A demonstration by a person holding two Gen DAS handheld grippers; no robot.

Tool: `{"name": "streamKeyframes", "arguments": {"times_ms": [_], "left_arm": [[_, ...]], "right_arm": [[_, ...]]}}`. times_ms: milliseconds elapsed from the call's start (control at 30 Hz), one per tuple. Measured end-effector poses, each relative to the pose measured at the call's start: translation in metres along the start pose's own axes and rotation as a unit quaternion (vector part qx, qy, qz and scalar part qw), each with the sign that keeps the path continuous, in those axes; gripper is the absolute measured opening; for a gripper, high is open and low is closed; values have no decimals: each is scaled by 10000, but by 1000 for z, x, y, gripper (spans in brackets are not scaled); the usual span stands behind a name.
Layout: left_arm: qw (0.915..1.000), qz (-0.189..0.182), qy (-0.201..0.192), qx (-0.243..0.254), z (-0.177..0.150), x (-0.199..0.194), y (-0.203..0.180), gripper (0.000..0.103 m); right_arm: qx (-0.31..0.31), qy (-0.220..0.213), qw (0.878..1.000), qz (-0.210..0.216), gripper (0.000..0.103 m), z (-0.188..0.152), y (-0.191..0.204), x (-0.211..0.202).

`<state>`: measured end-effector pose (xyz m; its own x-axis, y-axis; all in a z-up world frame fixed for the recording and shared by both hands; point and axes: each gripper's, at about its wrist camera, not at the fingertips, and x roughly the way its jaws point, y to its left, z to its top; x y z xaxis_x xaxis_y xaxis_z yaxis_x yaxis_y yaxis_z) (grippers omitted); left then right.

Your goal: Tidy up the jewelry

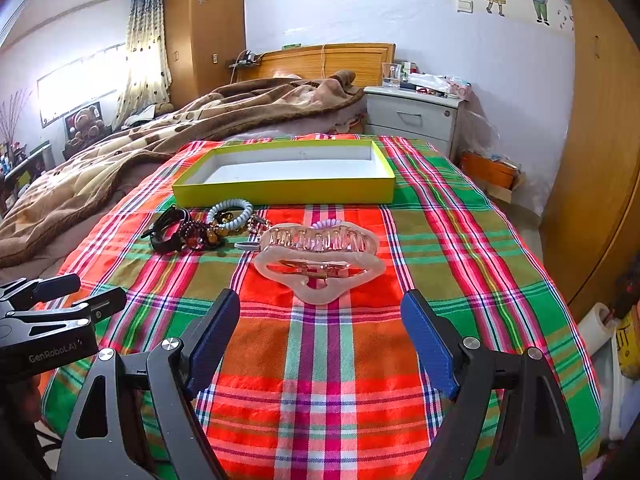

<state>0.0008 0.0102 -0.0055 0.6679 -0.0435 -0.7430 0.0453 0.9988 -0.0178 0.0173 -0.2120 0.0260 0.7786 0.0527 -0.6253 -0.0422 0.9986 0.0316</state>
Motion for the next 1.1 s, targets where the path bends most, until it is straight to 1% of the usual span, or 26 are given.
{"name": "streamKeyframes", "arguments": {"times_ms": [133, 267, 400, 500, 600, 700, 800, 867, 1033, 1100], "left_arm": [[10000, -39, 23, 23, 2, 1, 1, 79], [9995, -283, 132, -39, 5, 6, 7, 79], [9975, -619, 299, -158, 8, 13, 15, 79], [9962, -749, 394, -185, 13, 17, 20, 79], [9939, -952, 520, -205, 17, 21, 24, 79], [9908, -1204, 572, -228, 21, 23, 27, 79], [9892, -1302, 642, -191, 26, 27, 27, 79], [9867, -1417, 739, -285, 30, 31, 29, 79], [9866, -1357, 857, -294, 39, 38, 31, 79], [9852, -1405, 922, -334, 41, 41, 32, 79]], "right_arm": [[-15, -8, 10000, -21, 83, 4, -4, 2], [-52, -71, 9999, 86, 83, 10, -15, 3], [-229, -40, 9992, 320, 83, 17, -31, 12], [-517, 26, 9969, 585, 83, 24, -36, 20], [-913, 95, 9912, 953, 83, 31, -38, 31], [-1082, 207, 9853, 1306, 83, 37, -41, 45], [-1319, 309, 9804, 1427, 83, 42, -40, 55], [-1517, 348, 9744, 1623, 83, 45, -38, 60], [-1855, 529, 9634, 1863, 83, 47, -32, 72], [-1866, 692, 9575, 2087, 83, 48, -30, 81]]}}
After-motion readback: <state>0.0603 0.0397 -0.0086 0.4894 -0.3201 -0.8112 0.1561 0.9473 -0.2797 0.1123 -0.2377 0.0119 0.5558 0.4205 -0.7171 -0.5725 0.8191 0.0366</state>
